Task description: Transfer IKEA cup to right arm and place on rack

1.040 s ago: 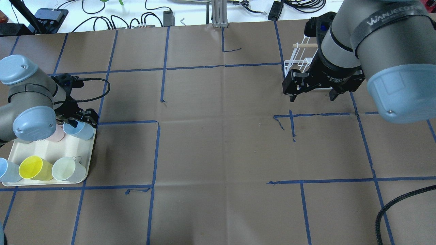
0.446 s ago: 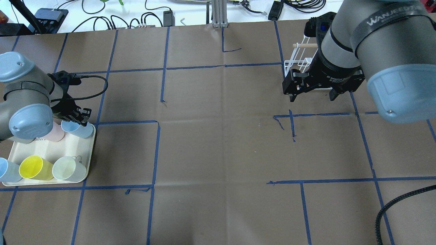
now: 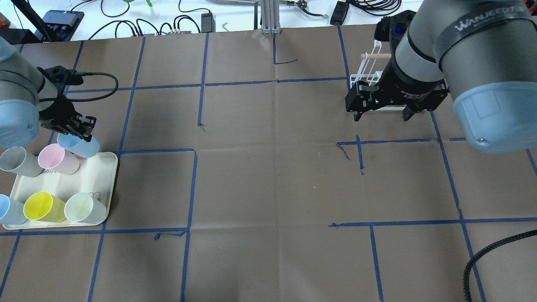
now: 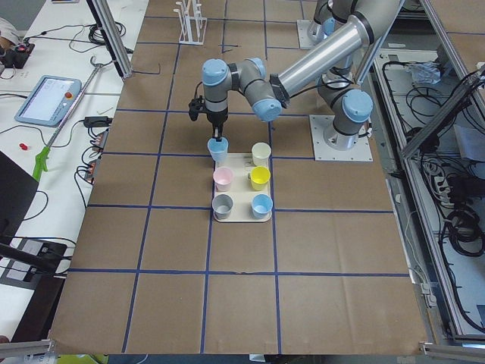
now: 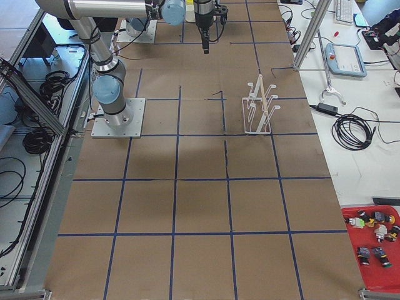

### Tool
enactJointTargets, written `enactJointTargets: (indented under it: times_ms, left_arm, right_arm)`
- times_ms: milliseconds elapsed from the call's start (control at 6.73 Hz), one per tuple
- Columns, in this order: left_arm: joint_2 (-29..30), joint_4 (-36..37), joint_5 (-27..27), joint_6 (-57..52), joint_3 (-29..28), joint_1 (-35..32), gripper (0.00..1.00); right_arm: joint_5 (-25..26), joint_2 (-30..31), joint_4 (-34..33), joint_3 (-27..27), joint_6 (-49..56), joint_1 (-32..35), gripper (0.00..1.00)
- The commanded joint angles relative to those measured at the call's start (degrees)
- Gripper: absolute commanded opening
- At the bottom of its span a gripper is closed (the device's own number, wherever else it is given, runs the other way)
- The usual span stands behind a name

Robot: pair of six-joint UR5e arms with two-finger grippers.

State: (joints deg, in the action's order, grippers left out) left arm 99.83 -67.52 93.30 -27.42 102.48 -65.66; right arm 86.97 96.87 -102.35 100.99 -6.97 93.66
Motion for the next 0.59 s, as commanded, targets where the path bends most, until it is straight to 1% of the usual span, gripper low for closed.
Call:
enactJointTargets:
  times_ms: [0, 149, 297, 446]
  left_arm:
    - [0.19, -16.43, -0.40, -0.08, -13.47, -0.35, 0.00]
    - [0.37, -20.33, -0.49, -0.17, -17.45, -0.52, 0.00]
    - [0.37, -19.93, -0.66, -0.26, -18.44, -2.35, 0.00]
    - [0.37, -18.28, -3.80, -0.52, -18.11, -4.72, 0.00]
  right_arm:
    - [-7.74, 0.07, -14.10, 4.19, -7.06, 0.12, 1.00]
    - [-12.30, 0.07, -23.50, 7.78, -11.01, 0.12, 1.00]
    - [-14.17, 0.07, -27.95, 9.39, -14.70, 0.12, 1.00]
    - [-14.19, 0.07, -27.99, 9.40, -14.74, 0.12, 1.00]
